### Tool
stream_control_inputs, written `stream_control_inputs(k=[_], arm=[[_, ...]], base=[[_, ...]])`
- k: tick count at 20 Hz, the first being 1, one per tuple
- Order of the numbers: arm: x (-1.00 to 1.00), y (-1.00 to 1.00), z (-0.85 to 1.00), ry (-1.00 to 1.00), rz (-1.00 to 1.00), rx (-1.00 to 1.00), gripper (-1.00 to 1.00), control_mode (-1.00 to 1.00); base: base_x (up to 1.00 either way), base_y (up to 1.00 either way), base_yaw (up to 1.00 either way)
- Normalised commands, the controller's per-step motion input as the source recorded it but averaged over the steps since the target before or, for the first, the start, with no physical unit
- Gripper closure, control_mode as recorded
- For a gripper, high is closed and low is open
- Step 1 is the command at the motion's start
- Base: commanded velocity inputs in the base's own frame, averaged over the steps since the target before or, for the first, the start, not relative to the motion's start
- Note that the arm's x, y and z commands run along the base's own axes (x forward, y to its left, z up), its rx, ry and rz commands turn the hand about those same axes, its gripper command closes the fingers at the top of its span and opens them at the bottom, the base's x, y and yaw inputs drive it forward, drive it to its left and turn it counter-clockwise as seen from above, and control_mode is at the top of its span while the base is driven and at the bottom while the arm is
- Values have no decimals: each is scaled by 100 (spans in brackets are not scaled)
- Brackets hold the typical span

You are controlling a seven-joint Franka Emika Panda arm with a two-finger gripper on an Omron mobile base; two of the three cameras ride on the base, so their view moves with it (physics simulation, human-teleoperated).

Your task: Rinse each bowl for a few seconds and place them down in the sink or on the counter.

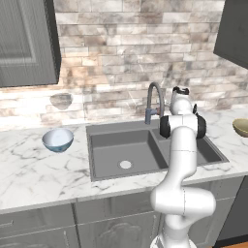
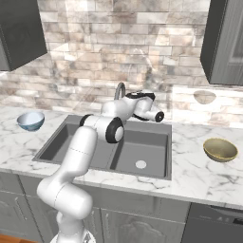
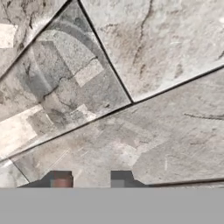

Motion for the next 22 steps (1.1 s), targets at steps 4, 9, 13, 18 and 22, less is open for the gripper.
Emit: stream_control_inputs(k=[4,9,13,18,22], arm=[[7,-46,-10,12,-4,6,100,-100],[1,-46,-13,11,-3,6,100,-100],[-17,-40,-23,9,-1,5,100,-100],[-37,-34,-37,8,0,3,100,-100],[-35,-33,-38,10,-1,3,100,-100]], base=[[0,0,0],[0,0,0],[0,0,0],[0,0,0],[0,0,0]])
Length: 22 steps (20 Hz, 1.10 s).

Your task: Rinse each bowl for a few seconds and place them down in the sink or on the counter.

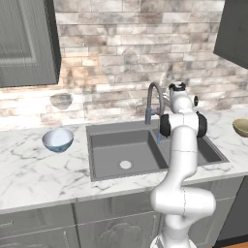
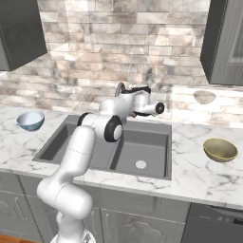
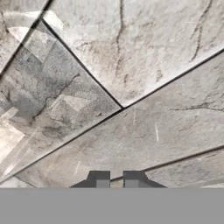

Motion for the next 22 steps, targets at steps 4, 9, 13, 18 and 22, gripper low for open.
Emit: stream_control_inputs(k=[4,9,13,18,22], arm=[[-5,-28,-2,0,0,6,100,-100],[0,-39,7,-2,0,5,100,-100],[0,-30,26,-4,-2,4,-100,-100],[-8,-24,29,-4,-2,4,-100,-100],[-11,-20,33,1,-2,3,-100,-100]], base=[[0,0,0],[0,0,0],[0,0,0],[0,0,0],[0,0,0]])
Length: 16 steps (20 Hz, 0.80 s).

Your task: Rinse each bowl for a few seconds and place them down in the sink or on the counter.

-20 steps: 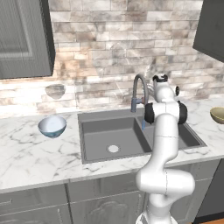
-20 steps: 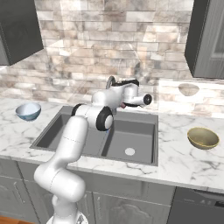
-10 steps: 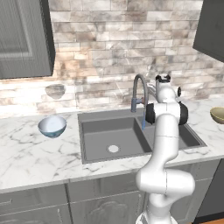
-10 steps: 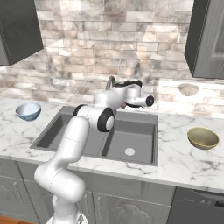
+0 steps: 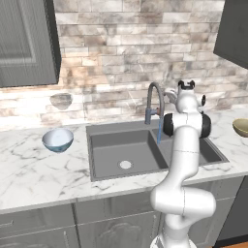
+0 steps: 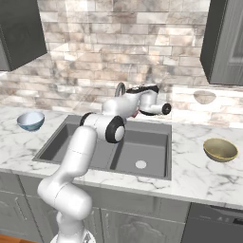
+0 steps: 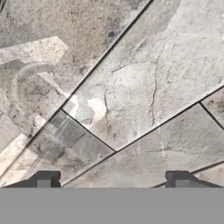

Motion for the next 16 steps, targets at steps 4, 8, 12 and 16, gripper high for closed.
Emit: stream_control_inputs(k=[4,8,12,16], arm=[[-15,-23,34,3,-2,4,-100,-100],[-31,-15,31,4,-3,4,-100,-100],[-45,-11,22,4,-3,4,-100,-100],[-51,-3,9,4,-2,1,-100,-100]], base=[[0,0,0],[0,0,0],[0,0,0],[0,0,0]])
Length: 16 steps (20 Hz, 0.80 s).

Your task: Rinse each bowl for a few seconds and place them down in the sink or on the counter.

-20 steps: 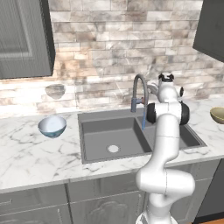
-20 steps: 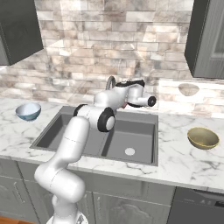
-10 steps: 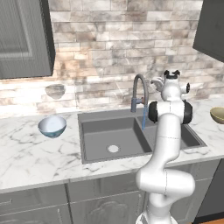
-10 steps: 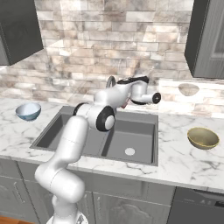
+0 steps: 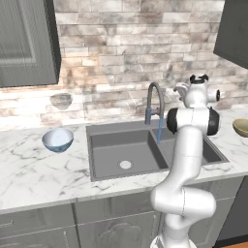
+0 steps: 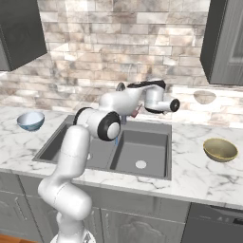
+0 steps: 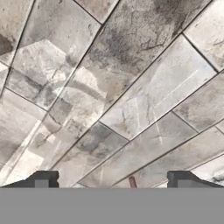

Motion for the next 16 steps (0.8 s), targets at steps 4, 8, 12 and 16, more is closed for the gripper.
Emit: stream_control_inputs(k=[4,8,12,16], arm=[[-52,-1,4,4,-2,0,-100,-100],[-46,-6,5,5,-3,0,-100,-100],[-40,-13,6,6,-5,0,-100,-100],[-37,-12,7,5,-6,0,-100,-100]], base=[[0,0,0],[0,0,0],[0,0,0],[0,0,0]])
